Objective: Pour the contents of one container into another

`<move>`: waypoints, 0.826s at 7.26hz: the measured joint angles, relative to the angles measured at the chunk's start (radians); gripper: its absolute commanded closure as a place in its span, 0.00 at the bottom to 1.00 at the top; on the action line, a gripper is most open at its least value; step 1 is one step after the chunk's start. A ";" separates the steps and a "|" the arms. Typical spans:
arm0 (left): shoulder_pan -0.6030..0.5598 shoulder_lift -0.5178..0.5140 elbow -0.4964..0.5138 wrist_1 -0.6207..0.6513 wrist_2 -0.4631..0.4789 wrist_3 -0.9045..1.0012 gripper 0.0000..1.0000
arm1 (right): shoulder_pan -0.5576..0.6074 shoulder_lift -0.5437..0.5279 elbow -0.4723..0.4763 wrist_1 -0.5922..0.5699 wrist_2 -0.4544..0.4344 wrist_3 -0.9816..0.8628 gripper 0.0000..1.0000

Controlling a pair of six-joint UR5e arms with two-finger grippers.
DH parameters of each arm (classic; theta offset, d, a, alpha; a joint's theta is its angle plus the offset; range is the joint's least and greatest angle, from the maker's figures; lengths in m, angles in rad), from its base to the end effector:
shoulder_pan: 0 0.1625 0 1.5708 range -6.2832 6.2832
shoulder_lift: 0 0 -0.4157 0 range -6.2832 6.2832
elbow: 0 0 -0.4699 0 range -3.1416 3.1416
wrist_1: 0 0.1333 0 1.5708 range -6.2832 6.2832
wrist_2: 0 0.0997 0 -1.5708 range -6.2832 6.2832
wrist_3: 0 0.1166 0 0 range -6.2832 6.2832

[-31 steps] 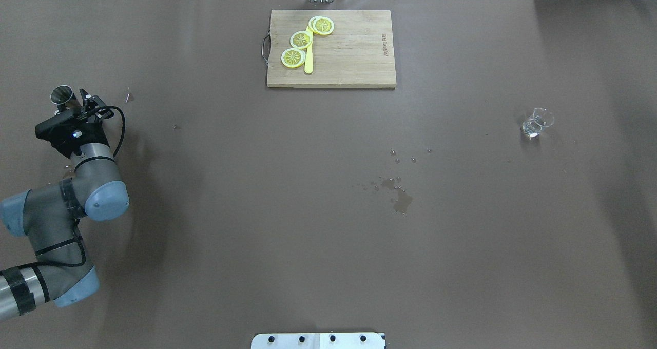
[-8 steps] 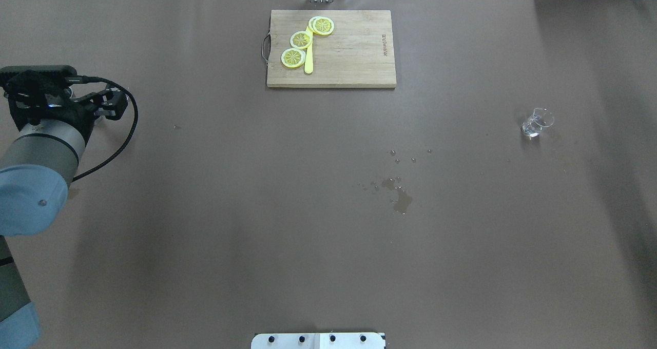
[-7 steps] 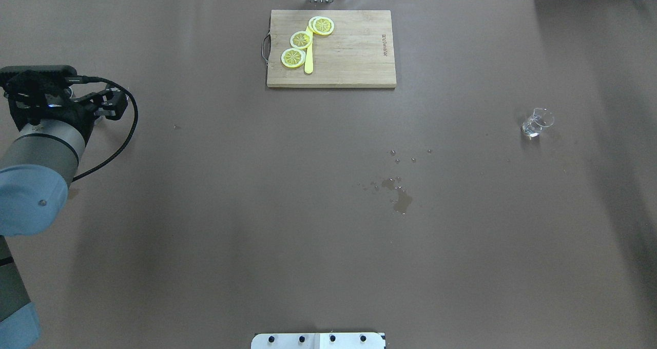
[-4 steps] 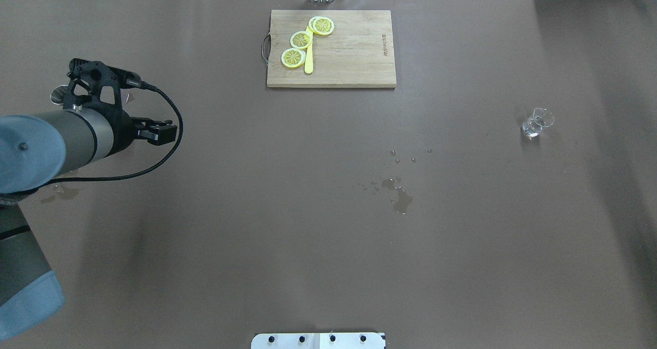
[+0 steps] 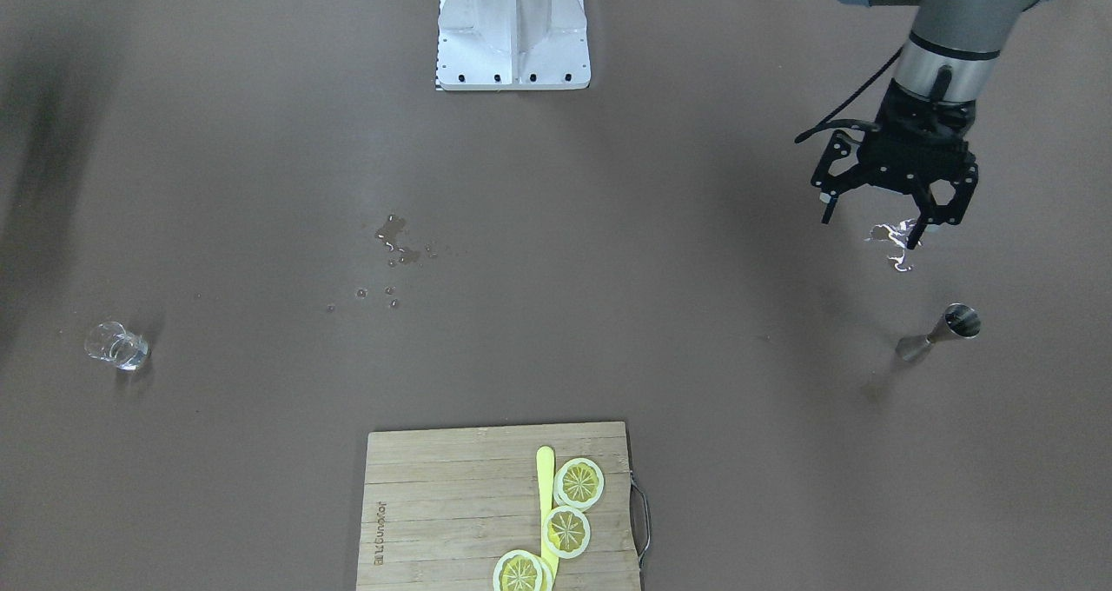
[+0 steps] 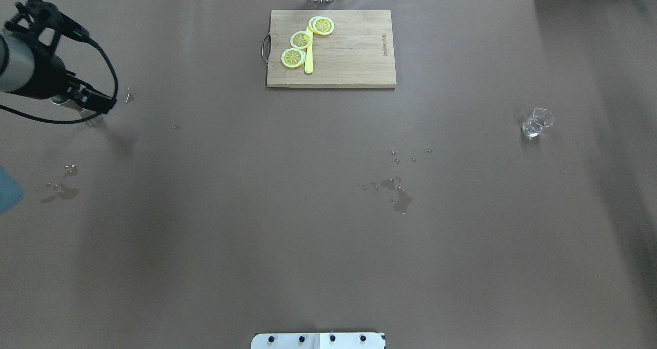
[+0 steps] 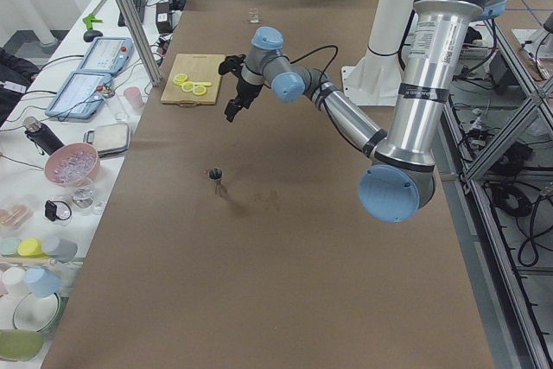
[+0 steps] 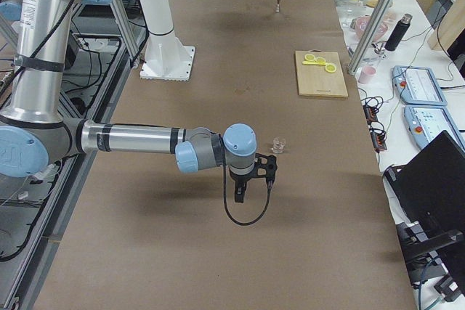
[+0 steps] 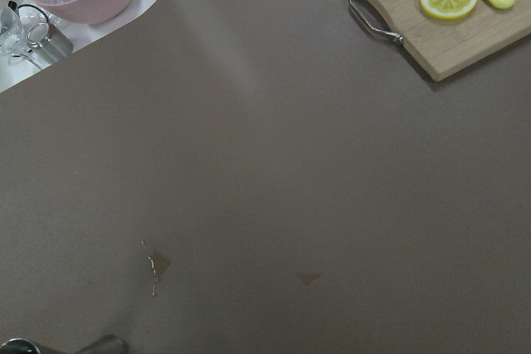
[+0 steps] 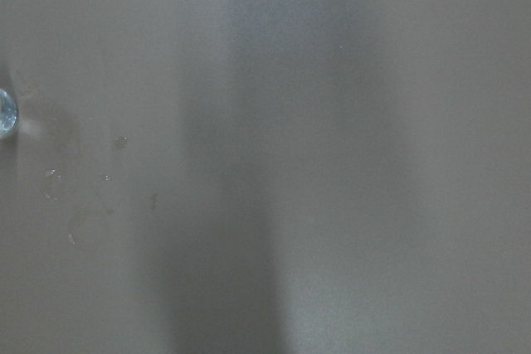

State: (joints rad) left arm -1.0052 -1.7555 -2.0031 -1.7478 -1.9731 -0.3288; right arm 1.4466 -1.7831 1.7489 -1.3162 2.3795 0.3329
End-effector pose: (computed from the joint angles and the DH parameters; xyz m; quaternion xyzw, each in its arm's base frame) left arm 0.2508 -0.5586 0.3034 0.2619 0.3300 0.1835 0.8882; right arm -0.0130 -0.4992 0.6417 0.0099 -0.4038 0.0521 0.9133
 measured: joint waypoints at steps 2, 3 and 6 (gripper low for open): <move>-0.164 0.049 0.064 -0.006 -0.121 0.180 0.03 | 0.000 0.000 0.000 0.000 0.001 0.000 0.00; -0.227 0.092 0.081 -0.021 -0.137 0.256 0.03 | 0.000 0.000 0.001 0.000 0.001 0.000 0.00; -0.402 0.218 0.162 -0.039 -0.293 0.304 0.03 | 0.003 -0.012 0.003 0.000 0.002 0.000 0.00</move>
State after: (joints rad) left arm -1.4072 -1.5380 -1.8415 -1.7872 -2.2656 -0.0244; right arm 1.4492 -1.7951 1.7520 -1.3162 2.3811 0.3329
